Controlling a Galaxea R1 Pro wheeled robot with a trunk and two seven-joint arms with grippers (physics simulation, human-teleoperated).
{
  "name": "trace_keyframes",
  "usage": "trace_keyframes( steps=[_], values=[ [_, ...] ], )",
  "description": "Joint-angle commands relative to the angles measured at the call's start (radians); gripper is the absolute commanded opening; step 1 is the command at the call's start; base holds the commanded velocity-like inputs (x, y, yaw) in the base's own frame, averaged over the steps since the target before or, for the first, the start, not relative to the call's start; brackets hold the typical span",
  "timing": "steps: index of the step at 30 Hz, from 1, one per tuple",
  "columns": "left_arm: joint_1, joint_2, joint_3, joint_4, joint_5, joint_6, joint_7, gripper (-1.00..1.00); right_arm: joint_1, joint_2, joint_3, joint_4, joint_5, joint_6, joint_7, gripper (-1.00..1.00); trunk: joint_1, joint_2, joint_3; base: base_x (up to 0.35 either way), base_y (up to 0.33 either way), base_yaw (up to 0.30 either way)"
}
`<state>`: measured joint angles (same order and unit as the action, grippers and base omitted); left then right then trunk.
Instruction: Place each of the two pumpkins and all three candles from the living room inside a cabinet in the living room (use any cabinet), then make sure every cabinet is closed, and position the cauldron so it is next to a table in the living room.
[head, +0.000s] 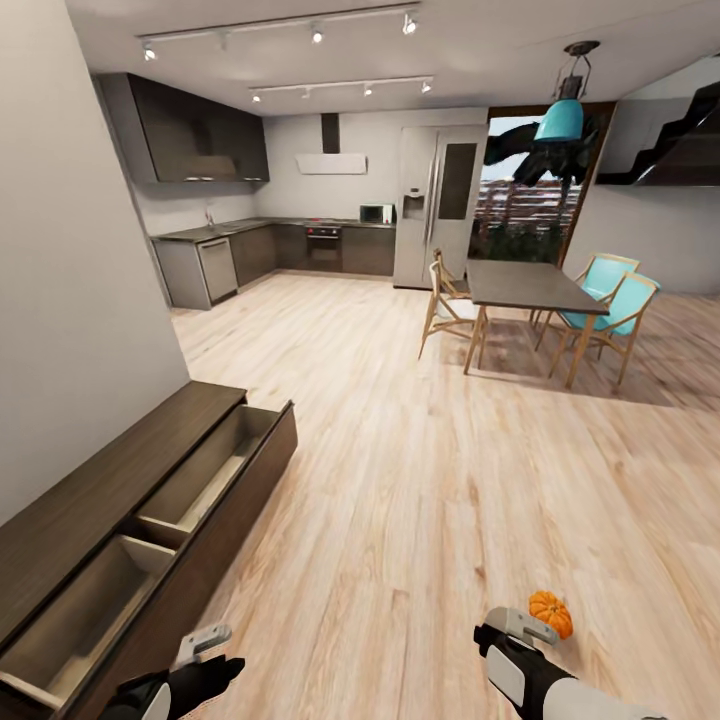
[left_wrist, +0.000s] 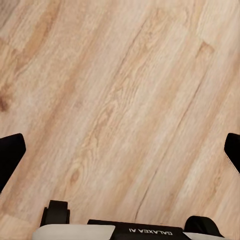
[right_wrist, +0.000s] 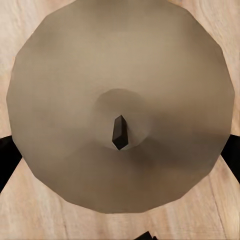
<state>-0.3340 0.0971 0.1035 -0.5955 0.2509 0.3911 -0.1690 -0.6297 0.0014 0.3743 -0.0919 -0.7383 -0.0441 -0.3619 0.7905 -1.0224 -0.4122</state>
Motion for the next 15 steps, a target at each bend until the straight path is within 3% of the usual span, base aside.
trace_keyframes(
  steps=[1,15],
  values=[
    [0.000,0.000,0.004,-0.001,0.005,0.008,-0.003,1.00,-0.001,0.000,0.009,0.000,-0.009,-0.005,-0.003,-1.00,0.001,-0.001,-0.001,0.325,-0.001,0.000],
    [0.000,0.000,0.004,-0.001,0.005,0.008,-0.003,1.00,-0.001,0.000,0.009,0.000,-0.009,-0.005,-0.003,-1.00,0.001,-0.001,-0.001,0.325,0.000,0.000]
  ],
)
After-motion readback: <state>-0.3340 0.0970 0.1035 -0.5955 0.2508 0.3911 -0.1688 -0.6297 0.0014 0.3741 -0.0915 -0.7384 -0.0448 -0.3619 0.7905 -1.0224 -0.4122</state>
